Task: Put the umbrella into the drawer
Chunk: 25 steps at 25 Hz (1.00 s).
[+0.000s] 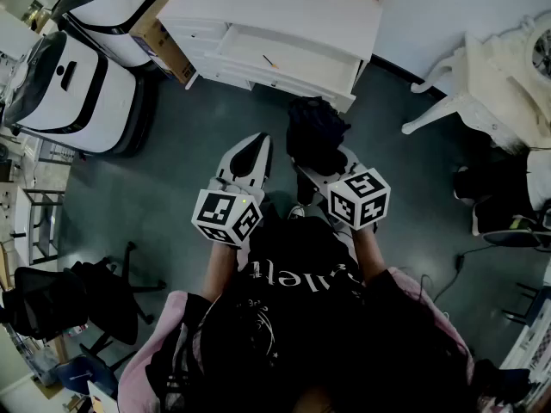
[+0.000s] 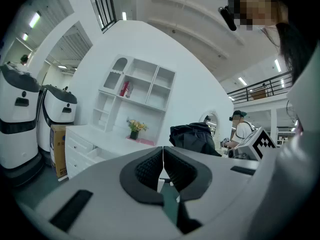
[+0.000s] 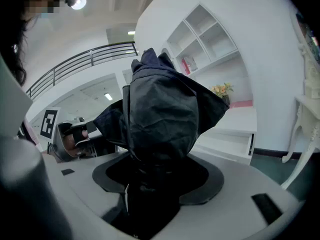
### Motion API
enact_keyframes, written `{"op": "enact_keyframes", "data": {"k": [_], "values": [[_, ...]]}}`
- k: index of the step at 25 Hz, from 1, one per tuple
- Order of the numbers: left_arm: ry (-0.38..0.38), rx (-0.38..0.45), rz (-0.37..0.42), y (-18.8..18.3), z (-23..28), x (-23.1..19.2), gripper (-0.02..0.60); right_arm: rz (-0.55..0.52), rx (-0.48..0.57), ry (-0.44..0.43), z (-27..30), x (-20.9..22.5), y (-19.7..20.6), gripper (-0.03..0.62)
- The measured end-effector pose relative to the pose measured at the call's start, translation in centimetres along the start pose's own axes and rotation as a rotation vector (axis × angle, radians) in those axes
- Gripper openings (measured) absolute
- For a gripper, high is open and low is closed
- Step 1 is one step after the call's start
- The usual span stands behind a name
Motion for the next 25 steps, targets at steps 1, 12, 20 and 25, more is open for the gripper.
{"op": "enact_keyframes", "data": {"k": [1,12,20,25], "values": [[-0.001,-0.002,0.0,0.1,-0.1,0.1,0.017,-0.002,-0.002,-0.001,-0.1,-0.1,0.1,0.285],[-0.024,-0.003,0.001,0.4,-1.3,-0.1,0.016,-0.007,-0.006,-0.004,0.1,-0.6,0.5,0.285],[-0.045,0.002,-0.009,0.5,-2.0,-0.1,0.017,-0.017,-0.024,-0.021,0.2,-1.2,1.1,0.285],[-0.037,-0.007,-0.006,0.5,-1.3,0.0,0.017,-0.019,-0.03,-0.017,0.5,-0.6,0.9,0.285]]}}
Point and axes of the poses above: the fingertips, and each gripper's own axes: z forward along the fingers, x to its right, y out of its underside, the point moved 5 cm from there along -z, backward along the fingers
